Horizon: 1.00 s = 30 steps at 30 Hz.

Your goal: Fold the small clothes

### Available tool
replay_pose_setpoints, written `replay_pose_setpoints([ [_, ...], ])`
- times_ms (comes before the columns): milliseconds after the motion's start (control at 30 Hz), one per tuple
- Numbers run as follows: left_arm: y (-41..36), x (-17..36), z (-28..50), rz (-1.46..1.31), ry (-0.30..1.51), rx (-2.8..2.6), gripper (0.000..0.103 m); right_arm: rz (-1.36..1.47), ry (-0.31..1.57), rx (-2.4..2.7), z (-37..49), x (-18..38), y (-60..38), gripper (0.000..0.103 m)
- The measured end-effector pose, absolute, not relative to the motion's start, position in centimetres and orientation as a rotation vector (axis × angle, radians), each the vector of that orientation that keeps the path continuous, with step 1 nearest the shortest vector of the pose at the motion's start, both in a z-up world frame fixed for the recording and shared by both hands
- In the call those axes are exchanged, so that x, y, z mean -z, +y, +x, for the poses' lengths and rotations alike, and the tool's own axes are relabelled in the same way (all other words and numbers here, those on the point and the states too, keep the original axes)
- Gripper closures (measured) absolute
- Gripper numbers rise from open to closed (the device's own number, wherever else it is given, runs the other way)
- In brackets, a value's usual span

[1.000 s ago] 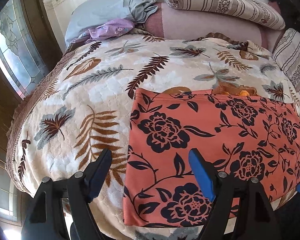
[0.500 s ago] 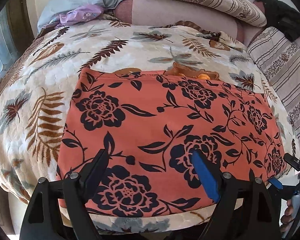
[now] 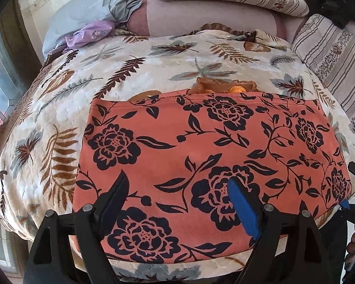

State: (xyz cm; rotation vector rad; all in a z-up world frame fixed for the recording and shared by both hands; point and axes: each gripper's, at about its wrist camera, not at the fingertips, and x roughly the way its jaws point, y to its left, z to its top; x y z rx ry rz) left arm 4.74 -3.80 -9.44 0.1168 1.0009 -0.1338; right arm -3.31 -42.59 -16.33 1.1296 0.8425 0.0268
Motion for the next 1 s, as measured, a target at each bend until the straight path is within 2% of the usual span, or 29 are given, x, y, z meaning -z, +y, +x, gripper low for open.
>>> replay_pose_setpoints([
  [1000,-4.0,9.5,5.2,0.085,0.977,0.148,0.017,1.060,0.888,-0.043,-3.0,15.8,-42.3,0.007],
])
